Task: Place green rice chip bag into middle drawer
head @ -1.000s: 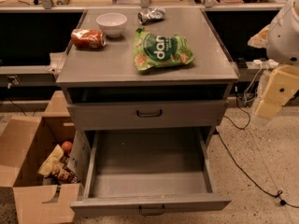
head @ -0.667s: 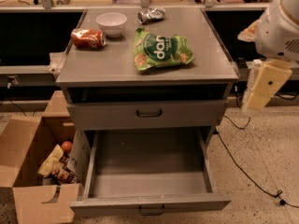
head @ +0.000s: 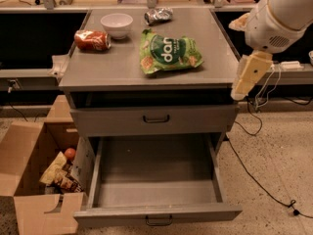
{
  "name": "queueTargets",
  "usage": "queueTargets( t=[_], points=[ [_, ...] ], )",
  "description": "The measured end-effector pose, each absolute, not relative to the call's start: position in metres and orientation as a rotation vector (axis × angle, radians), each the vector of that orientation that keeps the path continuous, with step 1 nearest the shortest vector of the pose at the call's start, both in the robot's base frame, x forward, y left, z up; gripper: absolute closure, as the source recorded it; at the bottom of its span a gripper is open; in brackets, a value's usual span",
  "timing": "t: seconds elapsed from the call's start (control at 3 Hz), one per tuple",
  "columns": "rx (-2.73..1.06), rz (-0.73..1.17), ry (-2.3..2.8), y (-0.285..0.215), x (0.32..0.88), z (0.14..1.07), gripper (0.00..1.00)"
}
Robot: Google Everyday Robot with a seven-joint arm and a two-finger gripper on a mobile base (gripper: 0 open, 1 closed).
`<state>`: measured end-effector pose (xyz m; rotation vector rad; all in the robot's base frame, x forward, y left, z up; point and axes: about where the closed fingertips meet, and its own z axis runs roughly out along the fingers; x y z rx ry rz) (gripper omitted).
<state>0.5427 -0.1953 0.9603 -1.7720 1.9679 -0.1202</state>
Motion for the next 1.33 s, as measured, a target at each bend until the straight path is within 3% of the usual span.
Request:
queueTargets(
  t=[0.33, 1.33],
  points=[
    [-1.758, -0.073, 1.910, -0.183, 0.580, 0.949, 0.00],
    [-1.853, -0.066, 1.766, -0.171, 0.618, 0.949, 0.00]
  ],
)
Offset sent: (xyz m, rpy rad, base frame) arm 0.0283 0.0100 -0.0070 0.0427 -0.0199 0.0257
